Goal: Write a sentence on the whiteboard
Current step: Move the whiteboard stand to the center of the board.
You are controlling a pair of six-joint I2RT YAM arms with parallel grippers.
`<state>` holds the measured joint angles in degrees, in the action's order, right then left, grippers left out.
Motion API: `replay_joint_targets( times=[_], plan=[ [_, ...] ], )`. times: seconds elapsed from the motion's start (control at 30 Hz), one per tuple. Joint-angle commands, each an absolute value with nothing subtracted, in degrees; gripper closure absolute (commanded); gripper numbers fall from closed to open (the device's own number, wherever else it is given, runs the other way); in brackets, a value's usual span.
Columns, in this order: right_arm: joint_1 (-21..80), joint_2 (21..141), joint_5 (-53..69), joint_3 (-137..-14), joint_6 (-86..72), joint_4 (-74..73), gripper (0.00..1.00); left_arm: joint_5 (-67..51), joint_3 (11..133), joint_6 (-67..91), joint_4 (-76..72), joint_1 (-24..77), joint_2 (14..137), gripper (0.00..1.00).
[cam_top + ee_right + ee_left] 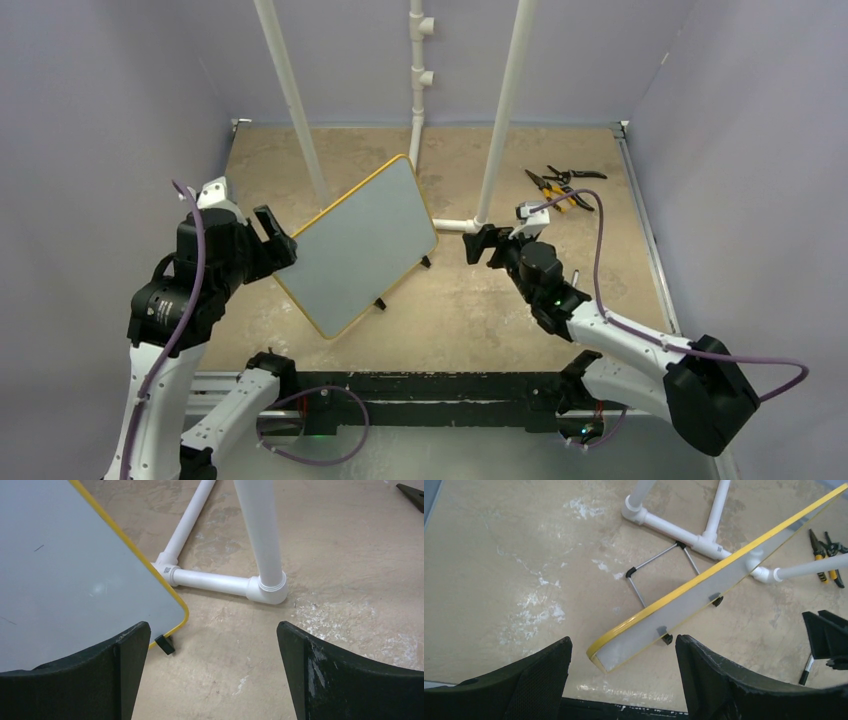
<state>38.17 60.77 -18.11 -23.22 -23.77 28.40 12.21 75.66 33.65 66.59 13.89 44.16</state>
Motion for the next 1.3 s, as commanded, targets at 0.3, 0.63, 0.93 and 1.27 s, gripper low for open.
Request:
replay_joint_targets(
  times=[0.3, 0.63, 0.93, 1.27],
  plan=[
    [37.80, 57.12, -22.66, -25.84, -24.24, 24.05, 0.01, 7.93, 66.87, 36.19, 64.51, 13.54, 43.24, 0.25],
    [37.79, 55.81, -26.03, -26.42, -25.29, 22.59, 0.01, 2.07, 62.51, 38.75, 58.17, 13.54, 44.82, 0.27],
    [37.79, 55.12, -26.98, -26.02, -25.39, 22.50, 0.01, -0.34, 59.43, 40.81, 52.39, 13.54, 46.06, 0.28],
    [37.79, 53.65, -29.42, -26.59, -26.44, 19.91, 0.01, 1.72, 63.08, 35.79, 53.04, 13.54, 46.93, 0.24]
  ],
)
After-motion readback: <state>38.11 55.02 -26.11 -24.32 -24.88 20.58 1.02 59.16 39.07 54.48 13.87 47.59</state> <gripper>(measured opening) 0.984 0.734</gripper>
